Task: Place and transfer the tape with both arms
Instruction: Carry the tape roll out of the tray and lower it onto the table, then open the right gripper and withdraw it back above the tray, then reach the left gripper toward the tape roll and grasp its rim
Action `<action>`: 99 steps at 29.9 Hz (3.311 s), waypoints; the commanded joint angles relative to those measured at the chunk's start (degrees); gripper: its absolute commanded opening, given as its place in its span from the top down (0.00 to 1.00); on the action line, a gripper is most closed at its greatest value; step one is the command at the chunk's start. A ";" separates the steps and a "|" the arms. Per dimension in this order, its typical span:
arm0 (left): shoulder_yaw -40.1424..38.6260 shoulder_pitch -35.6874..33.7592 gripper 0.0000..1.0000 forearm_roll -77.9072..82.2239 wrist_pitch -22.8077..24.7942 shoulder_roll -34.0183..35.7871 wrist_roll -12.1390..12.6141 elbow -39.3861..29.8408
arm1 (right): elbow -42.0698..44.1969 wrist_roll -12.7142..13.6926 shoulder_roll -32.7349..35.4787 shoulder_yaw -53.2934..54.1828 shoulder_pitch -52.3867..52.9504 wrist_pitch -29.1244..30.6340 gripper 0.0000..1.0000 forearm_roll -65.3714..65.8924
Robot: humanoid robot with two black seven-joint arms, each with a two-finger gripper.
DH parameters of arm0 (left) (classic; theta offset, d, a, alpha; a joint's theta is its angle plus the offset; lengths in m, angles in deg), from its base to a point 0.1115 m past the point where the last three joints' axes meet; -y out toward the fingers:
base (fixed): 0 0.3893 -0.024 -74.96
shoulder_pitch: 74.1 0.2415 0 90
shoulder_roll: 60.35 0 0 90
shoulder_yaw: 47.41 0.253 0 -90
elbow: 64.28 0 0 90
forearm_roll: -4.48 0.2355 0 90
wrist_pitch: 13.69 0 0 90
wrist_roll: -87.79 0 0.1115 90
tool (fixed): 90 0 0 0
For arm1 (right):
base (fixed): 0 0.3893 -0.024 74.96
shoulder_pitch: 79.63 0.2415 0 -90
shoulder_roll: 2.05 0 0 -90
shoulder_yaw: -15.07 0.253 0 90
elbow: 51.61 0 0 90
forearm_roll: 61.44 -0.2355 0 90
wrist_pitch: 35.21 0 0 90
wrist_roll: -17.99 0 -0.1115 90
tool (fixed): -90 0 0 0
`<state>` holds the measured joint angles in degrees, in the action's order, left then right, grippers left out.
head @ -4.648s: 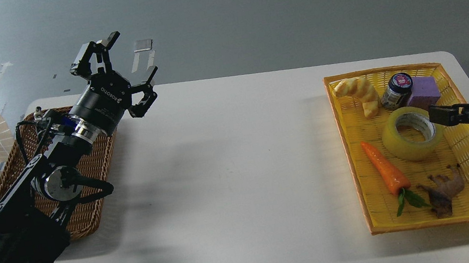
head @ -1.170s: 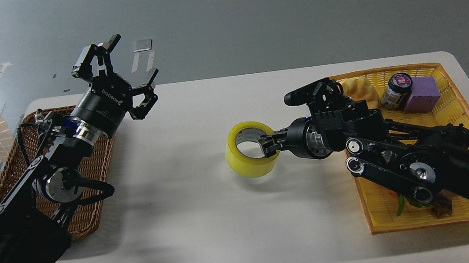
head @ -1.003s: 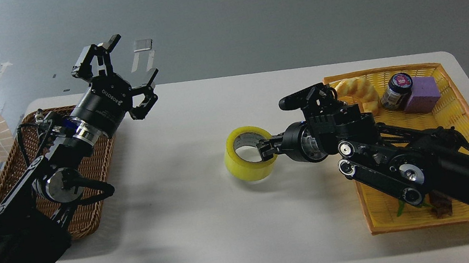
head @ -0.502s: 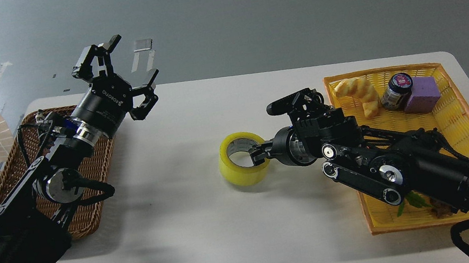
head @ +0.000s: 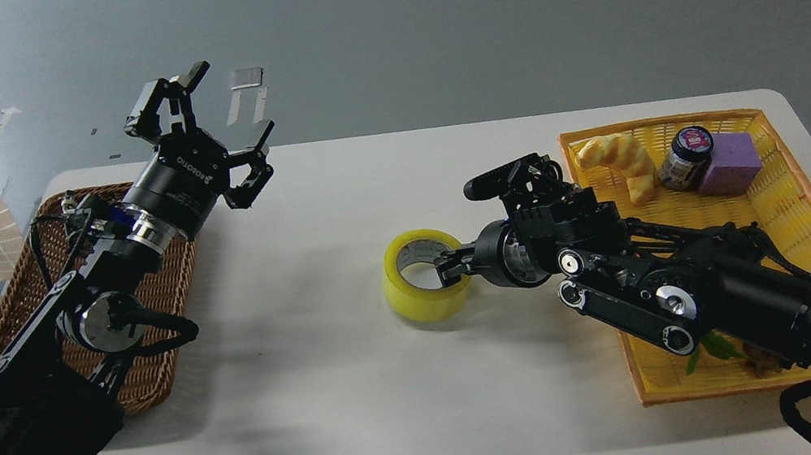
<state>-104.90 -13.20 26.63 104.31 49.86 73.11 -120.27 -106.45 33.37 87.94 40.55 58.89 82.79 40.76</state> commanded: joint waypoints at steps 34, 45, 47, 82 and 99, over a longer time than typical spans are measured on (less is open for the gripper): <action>0.09 -0.34 0.00 0.00 0.00 0.53 0.00 0.00 | -12.92 0.00 9.21 21.79 -1.07 0.00 0.00 -19.17; -0.35 -1.39 0.00 -0.09 0.00 0.35 -0.09 0.00 | -12.83 -0.88 12.40 55.51 -9.57 0.00 0.00 -49.16; -0.44 -1.74 0.00 -0.09 0.00 0.35 -0.09 0.00 | -12.75 -0.88 12.22 58.70 -10.82 0.00 0.00 -53.22; 0.18 -1.31 0.00 43.45 -11.01 0.62 -2.55 -12.64 | -17.41 0.27 13.26 72.78 -32.62 0.00 0.00 -89.10; 23.29 -6.14 0.00 92.63 -30.72 0.53 -5.71 -13.89 | -16.96 0.97 18.28 72.78 -32.97 0.00 0.00 -89.19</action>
<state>-83.55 -18.49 115.45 73.85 50.34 67.30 -135.20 -123.41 34.35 106.06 113.33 26.26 82.79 -48.43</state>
